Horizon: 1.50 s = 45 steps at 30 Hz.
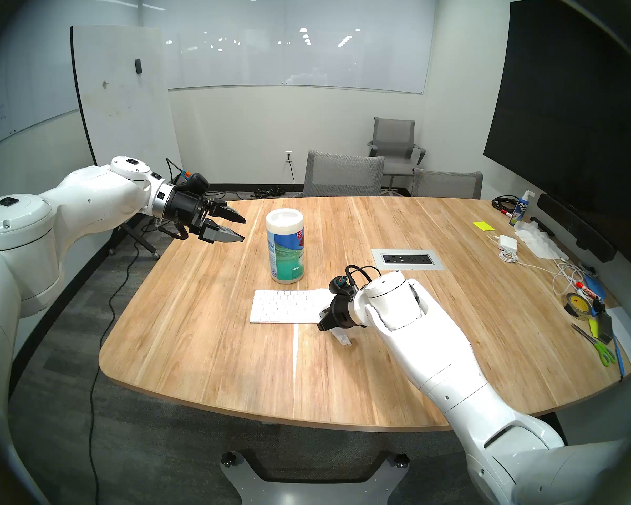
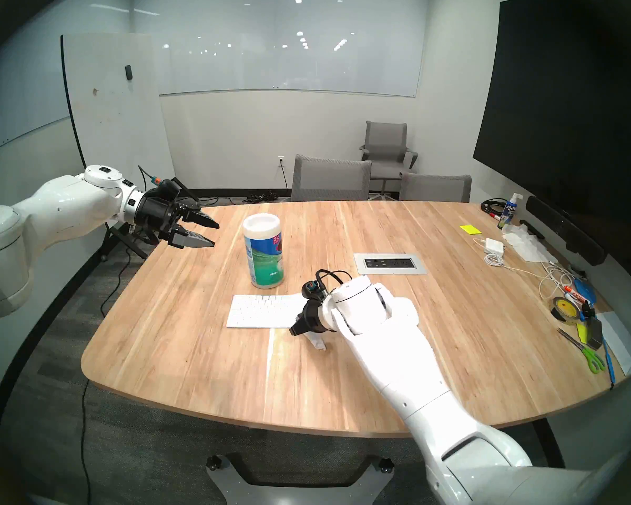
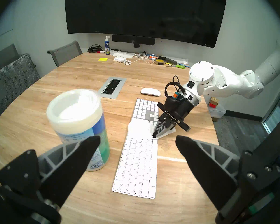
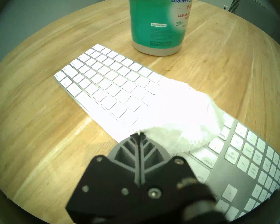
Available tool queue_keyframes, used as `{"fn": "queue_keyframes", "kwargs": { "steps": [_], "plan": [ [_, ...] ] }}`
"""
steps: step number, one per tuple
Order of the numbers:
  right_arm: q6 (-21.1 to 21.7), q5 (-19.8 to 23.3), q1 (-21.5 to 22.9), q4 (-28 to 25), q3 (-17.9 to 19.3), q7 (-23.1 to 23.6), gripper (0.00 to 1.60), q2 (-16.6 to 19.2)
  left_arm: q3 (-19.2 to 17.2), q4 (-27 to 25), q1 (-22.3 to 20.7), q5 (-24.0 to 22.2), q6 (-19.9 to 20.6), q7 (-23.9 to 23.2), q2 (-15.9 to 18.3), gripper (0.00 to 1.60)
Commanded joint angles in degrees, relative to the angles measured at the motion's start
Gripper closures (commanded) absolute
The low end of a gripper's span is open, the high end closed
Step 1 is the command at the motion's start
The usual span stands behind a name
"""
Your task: Wipe the keyboards and mice with a disinfecting wipe, then set the wipe down
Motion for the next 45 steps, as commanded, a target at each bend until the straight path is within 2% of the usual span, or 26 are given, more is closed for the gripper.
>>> {"fn": "queue_keyframes", "kwargs": {
  "steps": [1, 23, 45],
  "plan": [
    [-0.33, 0.03, 1.61, -0.11, -0.34, -0.49, 1.6, -1.99, -0.21, 0.08, -1.39, -0.55, 0.09, 0.06, -0.04, 0.0],
    [-1.49, -1.37, 2.77, 2.14, -3.84, -2.94, 1.6, -4.64, -0.16, 0.08, -1.4, -0.6, 0.08, 0.06, -0.04, 0.0],
    [0.34, -1.84, 1.72, -0.26, -6.45, -3.76, 1.6, -7.47, -0.17, 0.09, -1.4, -0.59, 0.07, 0.06, -0.04, 0.0]
  ]
}}
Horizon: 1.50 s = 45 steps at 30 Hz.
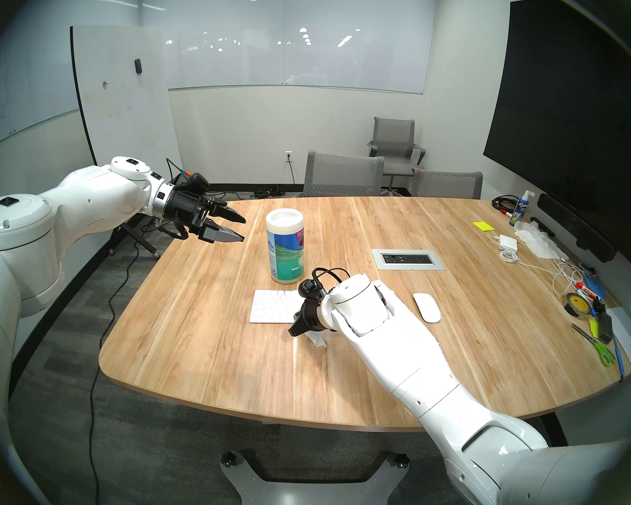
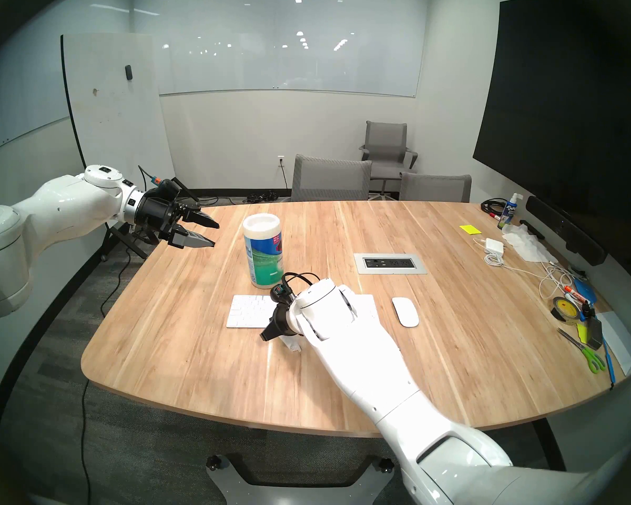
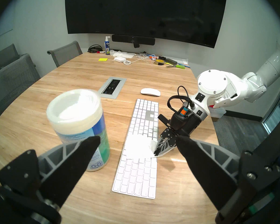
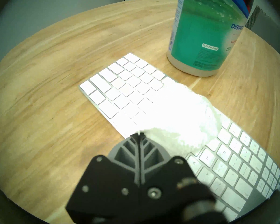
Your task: Wipe the keyboards and mice with a disinfecting wipe, then set the wipe down
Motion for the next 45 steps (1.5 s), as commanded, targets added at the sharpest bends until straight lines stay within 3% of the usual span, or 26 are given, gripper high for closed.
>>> {"fn": "queue_keyframes", "kwargs": {
  "steps": [1, 32, 45],
  "plan": [
    [0.58, 0.33, 0.42, -1.76, -0.49, -0.2, 1.6, -2.01, -0.23, 0.08, -1.38, -0.52, 0.09, 0.06, -0.02, 0.0],
    [-1.48, 1.45, 2.14, 5.04, -1.14, -4.67, 1.6, -7.96, -0.21, 0.08, -1.38, -0.53, 0.09, 0.06, -0.03, 0.0],
    [-1.74, 2.02, 1.3, 4.55, -1.76, -4.88, 1.6, -8.45, -0.14, 0.08, -1.4, -0.59, 0.08, 0.06, -0.03, 0.0]
  ]
}}
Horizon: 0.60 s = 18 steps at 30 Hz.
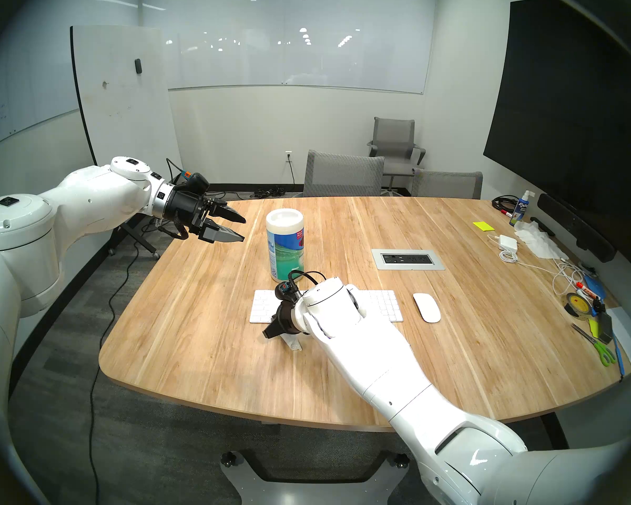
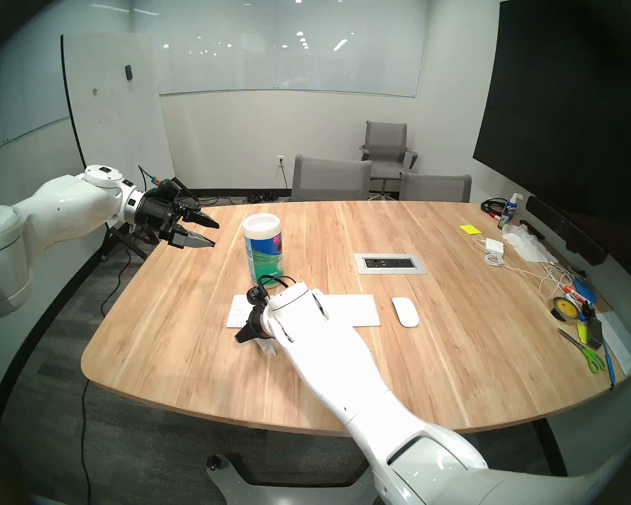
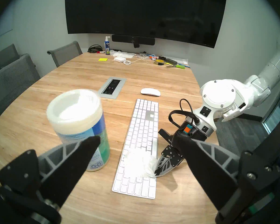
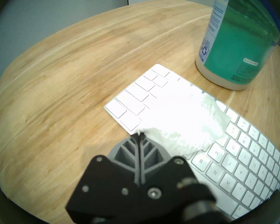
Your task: Wipe the keyboards and mice with a disinfecting wipe, then set the wipe down
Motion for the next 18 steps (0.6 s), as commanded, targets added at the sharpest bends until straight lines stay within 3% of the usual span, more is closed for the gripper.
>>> {"fn": "queue_keyframes", "kwargs": {
  "steps": [1, 18],
  "plan": [
    [-0.36, 0.29, 0.25, -1.5, -0.55, 0.14, 1.6, -1.36, -0.17, 0.07, -1.4, -0.57, 0.09, 0.06, -0.02, 0.0],
    [0.03, 1.32, 0.1, -1.22, -1.37, -0.33, 1.6, -2.57, -0.11, 0.08, -1.42, -0.62, 0.08, 0.06, -0.02, 0.0]
  ]
}}
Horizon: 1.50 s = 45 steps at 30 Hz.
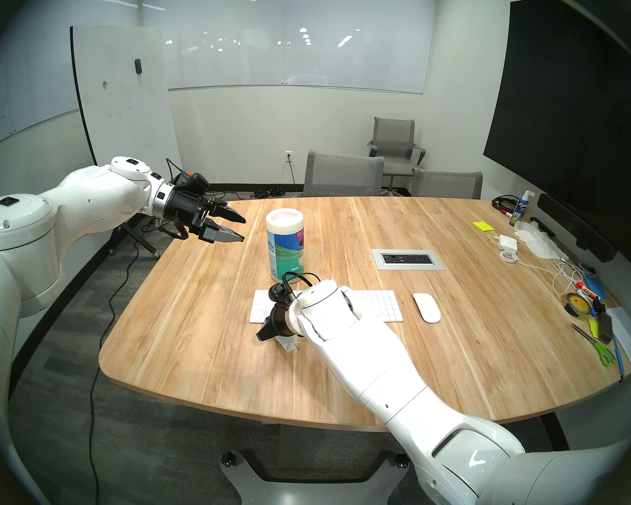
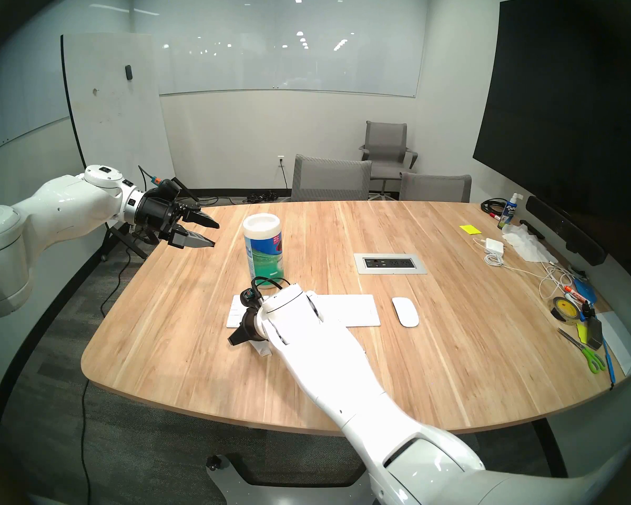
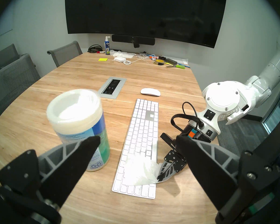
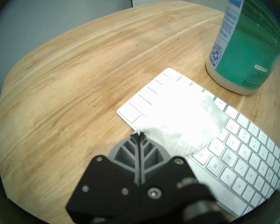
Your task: Wipe the keyboards and mice with a disinfecting wipe, then set the wipe down
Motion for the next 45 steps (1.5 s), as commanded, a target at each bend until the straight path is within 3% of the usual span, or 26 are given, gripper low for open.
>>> {"fn": "queue_keyframes", "kwargs": {
  "steps": [1, 29, 45],
  "plan": [
    [0.02, 0.45, 0.44, -1.03, -0.23, 0.0, 1.6, -1.8, -0.19, 0.07, -1.4, -0.55, 0.09, 0.06, -0.02, 0.0],
    [0.51, 0.95, -0.3, -1.58, -2.33, -0.98, 1.6, -2.97, -0.01, 0.08, -1.45, -0.7, 0.07, 0.06, -0.03, 0.0],
    [0.95, 1.32, -0.72, -4.25, -1.36, -1.18, 1.6, -0.74, 0.09, 0.09, -1.48, -0.78, 0.04, 0.06, -0.04, 0.0]
  ]
}}
